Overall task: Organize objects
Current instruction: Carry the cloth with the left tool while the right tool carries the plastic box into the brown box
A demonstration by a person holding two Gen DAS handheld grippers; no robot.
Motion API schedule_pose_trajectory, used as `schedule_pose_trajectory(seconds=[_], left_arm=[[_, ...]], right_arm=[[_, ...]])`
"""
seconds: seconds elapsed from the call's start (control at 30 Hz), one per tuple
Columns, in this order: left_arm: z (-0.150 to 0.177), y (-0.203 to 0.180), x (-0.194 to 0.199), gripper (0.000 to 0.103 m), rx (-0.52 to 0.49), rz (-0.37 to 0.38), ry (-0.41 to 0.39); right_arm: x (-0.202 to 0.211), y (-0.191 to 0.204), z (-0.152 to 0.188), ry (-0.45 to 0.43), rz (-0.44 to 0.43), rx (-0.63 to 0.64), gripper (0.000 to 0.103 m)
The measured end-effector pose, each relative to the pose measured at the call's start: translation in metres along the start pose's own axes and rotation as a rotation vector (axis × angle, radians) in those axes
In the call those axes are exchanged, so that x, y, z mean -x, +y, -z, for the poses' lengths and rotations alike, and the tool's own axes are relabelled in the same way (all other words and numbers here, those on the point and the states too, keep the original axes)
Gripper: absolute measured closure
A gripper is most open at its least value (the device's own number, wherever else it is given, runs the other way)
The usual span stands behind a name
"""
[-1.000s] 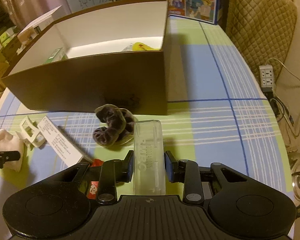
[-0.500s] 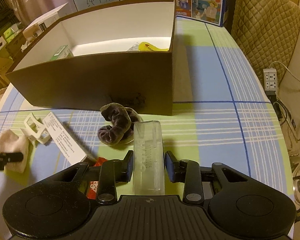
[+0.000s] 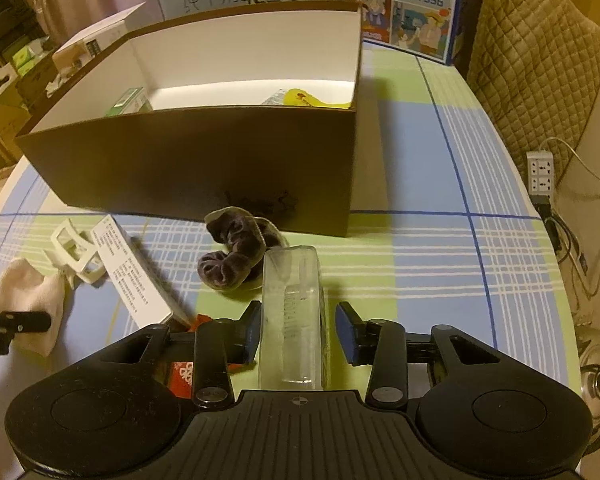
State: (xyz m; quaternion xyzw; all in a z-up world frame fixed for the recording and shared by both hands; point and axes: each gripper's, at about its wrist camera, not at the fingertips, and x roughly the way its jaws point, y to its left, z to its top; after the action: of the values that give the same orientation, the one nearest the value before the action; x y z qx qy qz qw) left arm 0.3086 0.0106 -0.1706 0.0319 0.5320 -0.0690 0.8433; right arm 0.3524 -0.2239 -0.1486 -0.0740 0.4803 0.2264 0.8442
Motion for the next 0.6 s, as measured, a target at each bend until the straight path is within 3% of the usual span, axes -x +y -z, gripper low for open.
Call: schedule_pose_trajectory(seconds=[0.37,0.6], left_arm=[[0.000,0.001,0.003,0.052,0.003,-0.001,-0.005],[-0.004,0.003,0.019,0.052,0.024,0.020,-0.053]], right_arm=[[0.000,0.003,0.002,0.010,0.000,0.014,0.073],[0.024,0.007,-0.003,-0.053,-0.047,0.005,0.074]])
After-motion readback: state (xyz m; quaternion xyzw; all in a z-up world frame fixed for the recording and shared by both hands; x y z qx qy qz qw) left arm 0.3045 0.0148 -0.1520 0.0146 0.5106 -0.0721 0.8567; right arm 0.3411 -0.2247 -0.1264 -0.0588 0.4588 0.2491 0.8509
